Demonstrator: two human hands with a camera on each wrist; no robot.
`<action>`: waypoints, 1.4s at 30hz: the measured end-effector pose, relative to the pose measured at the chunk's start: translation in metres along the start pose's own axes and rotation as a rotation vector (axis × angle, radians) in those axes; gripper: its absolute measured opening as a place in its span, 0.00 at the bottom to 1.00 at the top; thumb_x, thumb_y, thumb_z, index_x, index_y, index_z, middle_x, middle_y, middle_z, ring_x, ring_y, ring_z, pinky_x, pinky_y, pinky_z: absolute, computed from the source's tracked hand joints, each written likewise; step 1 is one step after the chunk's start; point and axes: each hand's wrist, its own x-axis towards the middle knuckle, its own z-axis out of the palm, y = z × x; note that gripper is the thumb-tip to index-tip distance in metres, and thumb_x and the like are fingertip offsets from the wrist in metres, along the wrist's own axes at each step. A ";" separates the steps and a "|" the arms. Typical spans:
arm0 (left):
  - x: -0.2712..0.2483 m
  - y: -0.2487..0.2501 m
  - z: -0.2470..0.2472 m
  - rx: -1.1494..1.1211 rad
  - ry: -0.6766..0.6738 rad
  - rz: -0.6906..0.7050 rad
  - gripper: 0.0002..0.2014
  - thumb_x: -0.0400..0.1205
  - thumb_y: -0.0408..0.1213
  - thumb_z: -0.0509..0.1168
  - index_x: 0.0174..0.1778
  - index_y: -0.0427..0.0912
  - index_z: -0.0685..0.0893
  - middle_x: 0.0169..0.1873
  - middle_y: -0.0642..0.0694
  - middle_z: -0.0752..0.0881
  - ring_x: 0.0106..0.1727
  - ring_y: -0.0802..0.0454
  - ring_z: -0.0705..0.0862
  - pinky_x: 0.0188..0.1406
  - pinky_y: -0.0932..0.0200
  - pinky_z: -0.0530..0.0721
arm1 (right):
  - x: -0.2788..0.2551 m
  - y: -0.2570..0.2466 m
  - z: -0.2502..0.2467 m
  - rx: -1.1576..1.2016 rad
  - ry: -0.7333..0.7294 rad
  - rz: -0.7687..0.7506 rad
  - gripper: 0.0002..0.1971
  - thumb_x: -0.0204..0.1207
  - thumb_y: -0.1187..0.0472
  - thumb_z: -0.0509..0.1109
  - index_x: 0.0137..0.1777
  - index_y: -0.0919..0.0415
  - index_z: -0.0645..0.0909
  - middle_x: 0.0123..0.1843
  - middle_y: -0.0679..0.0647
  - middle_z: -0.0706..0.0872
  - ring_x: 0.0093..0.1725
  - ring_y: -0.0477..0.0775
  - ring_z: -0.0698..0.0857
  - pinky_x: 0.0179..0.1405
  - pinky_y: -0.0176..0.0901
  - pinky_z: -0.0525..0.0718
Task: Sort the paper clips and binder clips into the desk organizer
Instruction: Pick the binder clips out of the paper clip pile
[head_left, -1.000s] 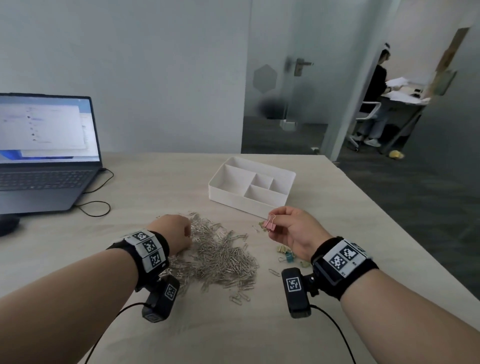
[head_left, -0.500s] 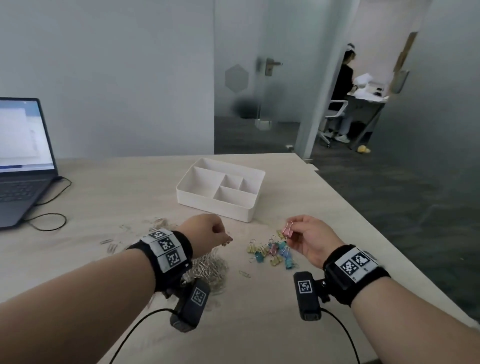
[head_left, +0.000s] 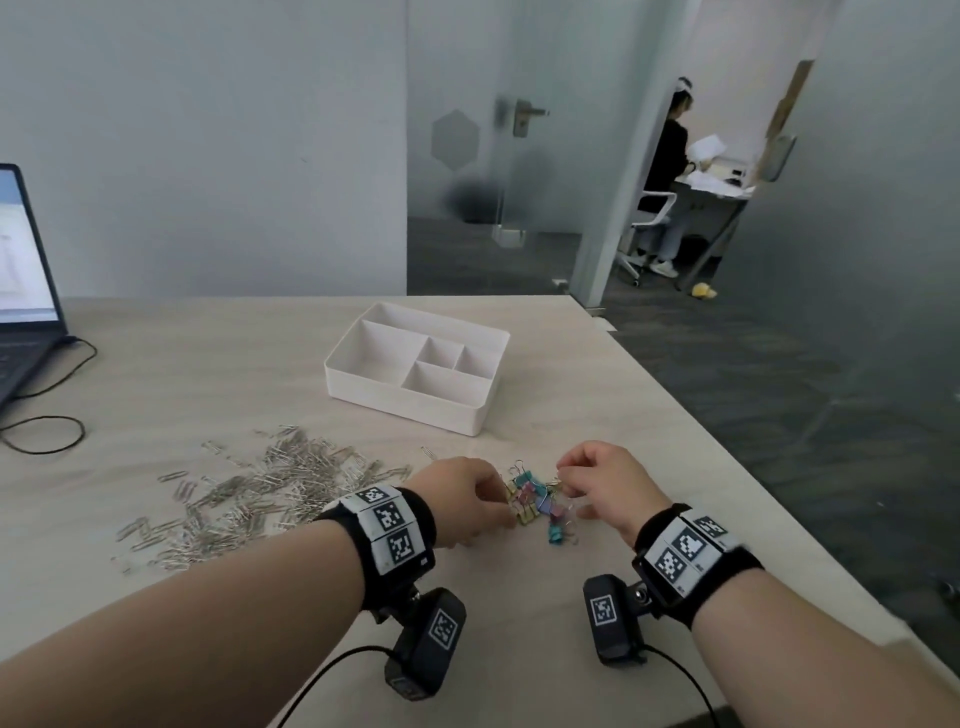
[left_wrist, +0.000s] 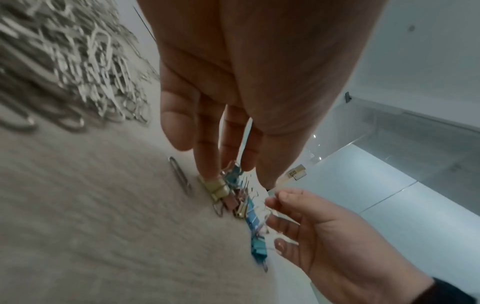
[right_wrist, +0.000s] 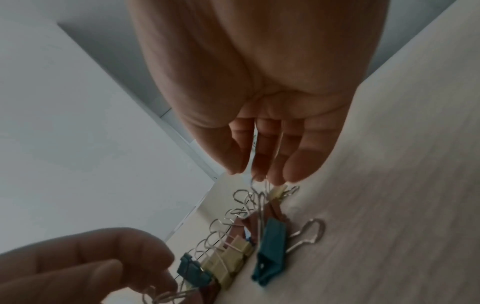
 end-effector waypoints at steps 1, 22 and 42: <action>-0.003 -0.004 -0.004 -0.016 0.015 0.013 0.09 0.77 0.50 0.72 0.49 0.53 0.86 0.47 0.55 0.89 0.38 0.53 0.91 0.28 0.59 0.89 | -0.001 -0.001 0.000 -0.070 0.020 -0.033 0.02 0.79 0.65 0.71 0.47 0.60 0.86 0.43 0.53 0.88 0.42 0.52 0.85 0.37 0.44 0.85; -0.067 -0.111 -0.086 -0.153 0.404 -0.124 0.07 0.80 0.45 0.69 0.39 0.49 0.89 0.35 0.51 0.89 0.34 0.54 0.83 0.37 0.59 0.81 | -0.015 -0.059 0.073 -0.843 -0.490 -0.291 0.11 0.63 0.49 0.80 0.46 0.42 0.86 0.56 0.44 0.78 0.50 0.49 0.86 0.55 0.47 0.88; -0.083 -0.121 -0.089 -0.205 0.353 -0.115 0.06 0.81 0.44 0.70 0.40 0.49 0.88 0.35 0.51 0.88 0.23 0.63 0.77 0.26 0.64 0.74 | -0.032 -0.072 0.068 -1.088 -0.584 -0.275 0.10 0.66 0.54 0.81 0.44 0.52 0.84 0.44 0.46 0.89 0.34 0.41 0.81 0.29 0.34 0.78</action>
